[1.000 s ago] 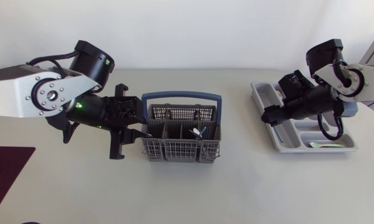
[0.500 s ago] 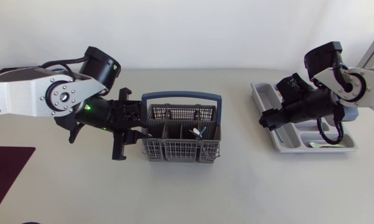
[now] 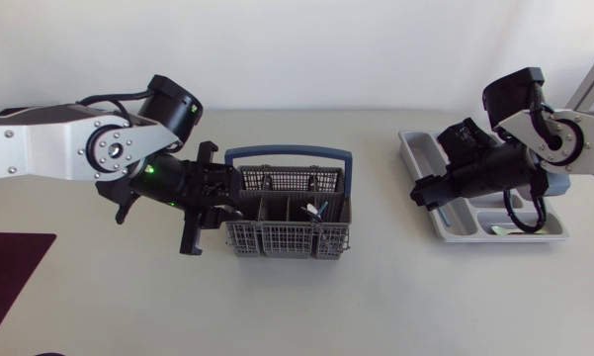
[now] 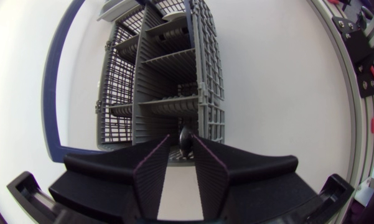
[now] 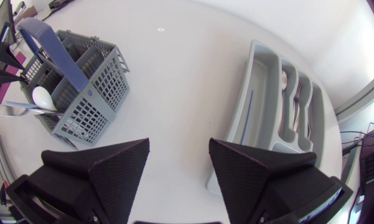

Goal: Sort the cutlery from the basket into the organizer compartments.

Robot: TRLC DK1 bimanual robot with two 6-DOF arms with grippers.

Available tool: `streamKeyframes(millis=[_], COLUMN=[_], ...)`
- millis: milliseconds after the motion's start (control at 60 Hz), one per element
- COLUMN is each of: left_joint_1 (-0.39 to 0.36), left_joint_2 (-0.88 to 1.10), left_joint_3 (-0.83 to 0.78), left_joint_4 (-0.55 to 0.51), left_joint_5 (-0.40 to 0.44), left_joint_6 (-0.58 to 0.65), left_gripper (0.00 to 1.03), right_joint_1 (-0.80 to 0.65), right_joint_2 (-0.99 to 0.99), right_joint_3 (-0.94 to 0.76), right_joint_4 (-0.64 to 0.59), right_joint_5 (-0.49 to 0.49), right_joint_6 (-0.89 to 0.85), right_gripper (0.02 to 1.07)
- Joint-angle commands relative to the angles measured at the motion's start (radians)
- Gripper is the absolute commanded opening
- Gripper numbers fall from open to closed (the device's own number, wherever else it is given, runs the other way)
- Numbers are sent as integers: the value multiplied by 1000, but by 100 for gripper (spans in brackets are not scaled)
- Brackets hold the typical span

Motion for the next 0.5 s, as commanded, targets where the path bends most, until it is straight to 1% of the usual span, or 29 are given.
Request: streamKeyframes(millis=[0,100,200,317,350,400,450,483], left_joint_1=[-11,-11,-11,-11,-11,-13,-13,-11], left_joint_2=[39,81,113,148,154,163,170,170], left_joint_3=[54,111,136,166,177,189,199,205], left_joint_4=[-43,-125,-149,-183,-191,-204,-210,-212], left_joint_5=[2,2,2,2,2,4,4,4], left_joint_6=[55,76,78,81,81,82,82,82], left_gripper=[26,20,15,14,10,9,4,4], right_joint_1=[5,4,-2,-10,-13,-16,-19,-22], right_joint_2=[-12,-12,-12,-9,-9,-9,-9,-9], right_joint_3=[-31,-34,-42,-53,-53,-54,-56,-57], right_joint_4=[-6,-6,-1,3,3,3,3,3], right_joint_5=[-2,-2,-5,-11,-15,-20,-22,-22], right_joint_6=[-10,-13,-19,-29,-30,-35,-36,-41], right_gripper=[72,72,72,72,72,72,72,72])
